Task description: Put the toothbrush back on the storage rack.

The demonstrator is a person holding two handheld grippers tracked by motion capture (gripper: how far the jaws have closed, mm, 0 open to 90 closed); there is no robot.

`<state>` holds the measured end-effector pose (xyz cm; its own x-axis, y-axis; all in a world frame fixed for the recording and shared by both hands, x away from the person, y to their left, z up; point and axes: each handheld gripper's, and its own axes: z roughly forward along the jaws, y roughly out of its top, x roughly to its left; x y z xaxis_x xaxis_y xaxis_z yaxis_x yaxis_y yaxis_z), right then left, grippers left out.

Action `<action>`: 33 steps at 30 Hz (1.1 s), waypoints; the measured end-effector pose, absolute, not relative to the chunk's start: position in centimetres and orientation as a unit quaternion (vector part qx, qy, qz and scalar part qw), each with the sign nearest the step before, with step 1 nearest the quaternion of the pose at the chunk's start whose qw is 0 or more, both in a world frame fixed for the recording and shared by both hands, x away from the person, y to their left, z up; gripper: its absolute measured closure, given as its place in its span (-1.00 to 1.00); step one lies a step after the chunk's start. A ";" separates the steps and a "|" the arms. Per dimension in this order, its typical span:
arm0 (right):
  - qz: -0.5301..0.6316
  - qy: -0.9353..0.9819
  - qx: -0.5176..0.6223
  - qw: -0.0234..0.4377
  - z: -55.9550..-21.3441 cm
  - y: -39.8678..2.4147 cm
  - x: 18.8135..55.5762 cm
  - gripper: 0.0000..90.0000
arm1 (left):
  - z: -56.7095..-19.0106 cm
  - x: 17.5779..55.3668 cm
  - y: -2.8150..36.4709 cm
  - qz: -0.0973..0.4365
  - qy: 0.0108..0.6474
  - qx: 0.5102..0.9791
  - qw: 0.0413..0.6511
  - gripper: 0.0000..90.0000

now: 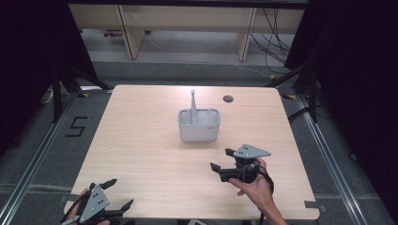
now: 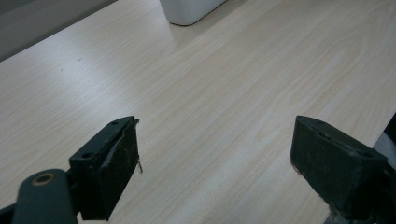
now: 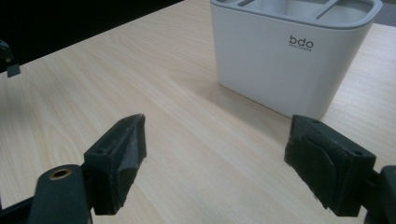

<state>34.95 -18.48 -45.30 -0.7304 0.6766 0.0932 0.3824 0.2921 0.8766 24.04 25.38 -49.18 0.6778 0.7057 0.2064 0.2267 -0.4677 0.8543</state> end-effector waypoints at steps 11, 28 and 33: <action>0.491 0.786 0.348 0.138 -46.2 -19.4 34.2 -0.53 | -49.1 24.0 25.4 0.277 0.284 0.813 0.427 -0.67; 0.493 0.778 0.366 0.132 -47.0 -20.9 33.0 -0.54 | -49.3 23.9 25.2 0.281 0.272 0.815 0.428 -0.67; 0.493 0.776 0.375 0.122 -47.2 -21.0 32.4 -0.55 | -49.3 23.9 25.1 0.281 0.274 0.812 0.432 -0.67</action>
<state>32.44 -21.02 -47.16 -0.6891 0.7018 0.1803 0.4613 0.2330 0.8561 23.85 25.07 -49.34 0.6920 0.6874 0.2205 0.2020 -0.4776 0.8551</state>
